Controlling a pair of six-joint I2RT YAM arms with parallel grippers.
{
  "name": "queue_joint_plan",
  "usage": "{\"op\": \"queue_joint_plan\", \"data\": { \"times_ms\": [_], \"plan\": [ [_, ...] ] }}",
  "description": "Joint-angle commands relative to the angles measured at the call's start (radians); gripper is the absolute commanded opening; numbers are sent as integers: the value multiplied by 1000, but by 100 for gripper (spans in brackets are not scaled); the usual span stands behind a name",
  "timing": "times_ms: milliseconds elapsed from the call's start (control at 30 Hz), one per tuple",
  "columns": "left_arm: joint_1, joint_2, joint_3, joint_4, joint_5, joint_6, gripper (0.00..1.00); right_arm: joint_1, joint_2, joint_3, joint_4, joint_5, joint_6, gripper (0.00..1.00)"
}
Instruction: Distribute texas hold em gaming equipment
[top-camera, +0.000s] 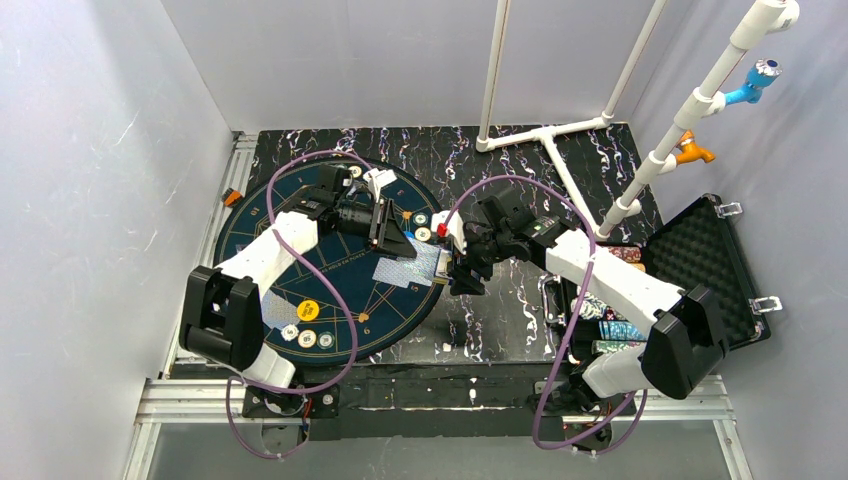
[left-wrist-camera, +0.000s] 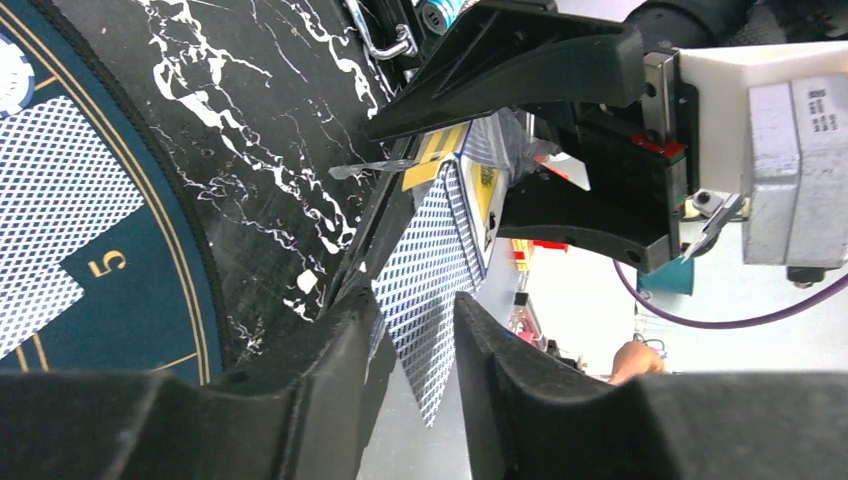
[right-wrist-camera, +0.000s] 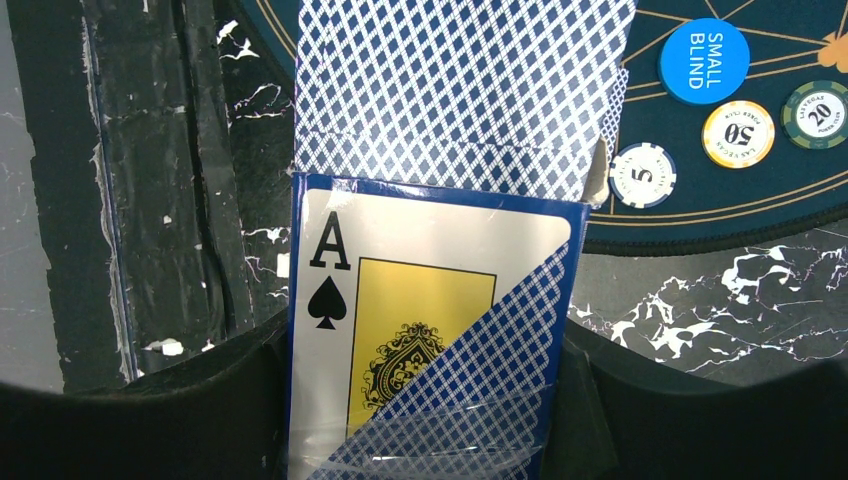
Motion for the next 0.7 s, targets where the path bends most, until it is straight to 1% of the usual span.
{"op": "queue_joint_plan", "data": {
  "times_ms": [0,100,367,567,667],
  "plan": [
    [2,-21,11,-57,-16,45,29,4,-48,35,31,-24,-2,1],
    [12,-36,11,-80,-25,68,18,5,-48,34,33,-25,-1,1],
    [74,-60,12,-117,-18,84,0,4,-46,34,29,-28,-2,1],
    [159,-97,25,-128,10,79,0,4,-48,28,31,-20,-2,1],
    [228,-118,54,-186,18,124,0,4,-51,20,34,-18,-2,1]
  ]
}}
